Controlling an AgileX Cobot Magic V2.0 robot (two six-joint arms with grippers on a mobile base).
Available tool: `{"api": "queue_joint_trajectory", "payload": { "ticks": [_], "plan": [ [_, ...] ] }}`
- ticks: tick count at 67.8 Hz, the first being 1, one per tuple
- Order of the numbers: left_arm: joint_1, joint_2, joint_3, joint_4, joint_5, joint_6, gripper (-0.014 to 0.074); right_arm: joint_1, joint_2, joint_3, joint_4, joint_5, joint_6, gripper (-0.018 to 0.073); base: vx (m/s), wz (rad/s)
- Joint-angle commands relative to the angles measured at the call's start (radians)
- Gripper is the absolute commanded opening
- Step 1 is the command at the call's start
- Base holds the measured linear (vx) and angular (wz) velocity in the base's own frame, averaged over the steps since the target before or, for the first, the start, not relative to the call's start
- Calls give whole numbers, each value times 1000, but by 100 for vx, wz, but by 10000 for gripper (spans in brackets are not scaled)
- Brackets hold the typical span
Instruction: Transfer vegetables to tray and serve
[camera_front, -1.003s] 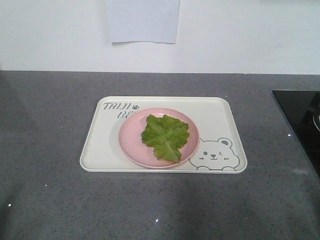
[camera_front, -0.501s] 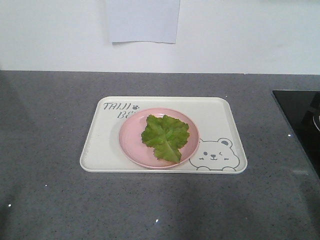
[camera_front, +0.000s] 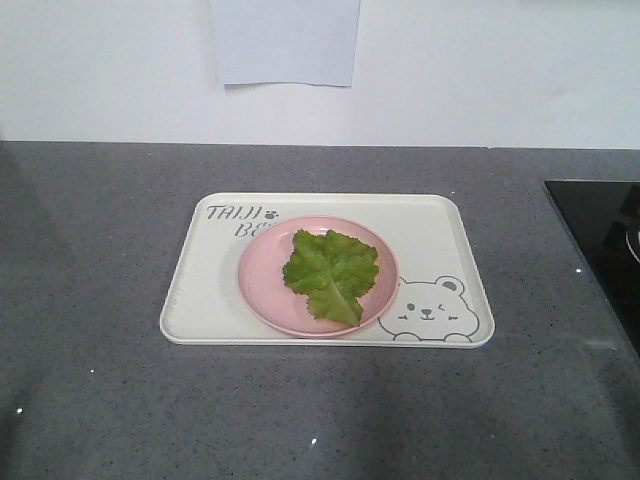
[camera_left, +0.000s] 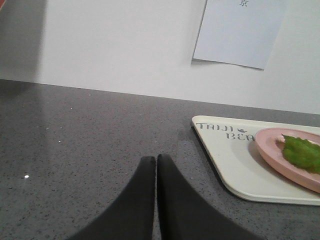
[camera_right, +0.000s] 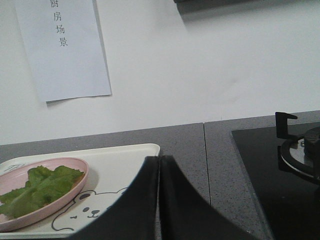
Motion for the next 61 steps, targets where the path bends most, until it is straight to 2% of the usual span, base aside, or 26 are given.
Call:
{"api": "queue_joint_trajectory", "payload": {
  "ticks": [1, 61],
  "plan": [
    [3, -3, 20, -1, -70, -9, -6, -2, -5, 14, -3, -82, -2, -3, 0, 0],
    [3, -3, 20, -1, -70, -9, -6, -2, -5, 14, -3, -82, -2, -3, 0, 0]
  ]
}}
